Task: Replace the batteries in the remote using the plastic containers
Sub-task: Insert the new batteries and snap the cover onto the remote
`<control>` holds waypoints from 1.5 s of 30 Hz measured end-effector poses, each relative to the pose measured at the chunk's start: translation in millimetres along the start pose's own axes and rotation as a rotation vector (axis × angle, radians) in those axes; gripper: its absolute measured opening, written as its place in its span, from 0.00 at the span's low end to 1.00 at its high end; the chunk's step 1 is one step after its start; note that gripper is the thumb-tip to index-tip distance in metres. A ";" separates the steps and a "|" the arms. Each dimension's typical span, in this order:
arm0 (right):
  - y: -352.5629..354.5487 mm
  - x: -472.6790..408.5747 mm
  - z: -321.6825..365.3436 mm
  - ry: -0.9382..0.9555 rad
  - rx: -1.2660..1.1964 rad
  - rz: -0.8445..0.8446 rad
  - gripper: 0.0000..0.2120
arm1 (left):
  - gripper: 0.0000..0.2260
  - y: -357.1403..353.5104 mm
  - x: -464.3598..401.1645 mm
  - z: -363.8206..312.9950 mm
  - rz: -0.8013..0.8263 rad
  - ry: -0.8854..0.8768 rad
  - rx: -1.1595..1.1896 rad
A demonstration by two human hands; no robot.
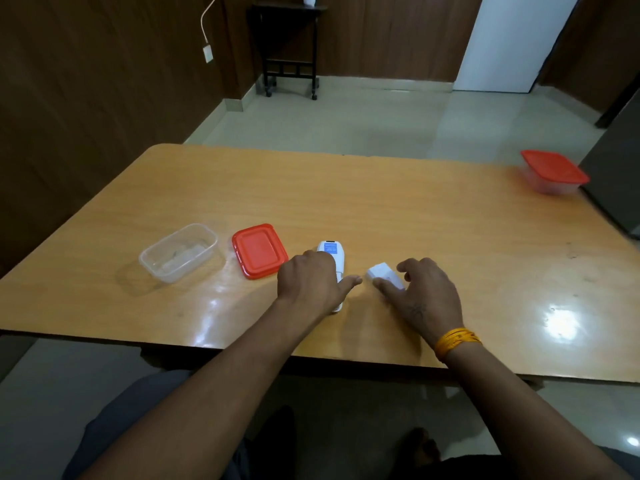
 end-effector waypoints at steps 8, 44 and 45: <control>-10.5 -10.1 -1.9 0.016 0.063 0.093 0.26 | 0.16 -6.6 -14.5 -2.8 0.059 0.086 0.122; 2.8 33.6 51.4 0.157 -0.549 -0.050 0.18 | 0.31 -14.6 8.7 -33.6 0.196 0.476 2.156; 3.5 34.2 52.4 0.161 -0.555 -0.048 0.18 | 0.30 -14.3 9.7 -33.6 0.201 0.472 2.160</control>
Point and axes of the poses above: each hand's wrist, its own x-axis away from the middle knuckle, its own y-axis out of the back of the hand, z = x × y, the point moved 7 cm from there along -x, towards the middle knuckle, and after that the axes turned 3 degrees about -y, right-handed, at the moved point
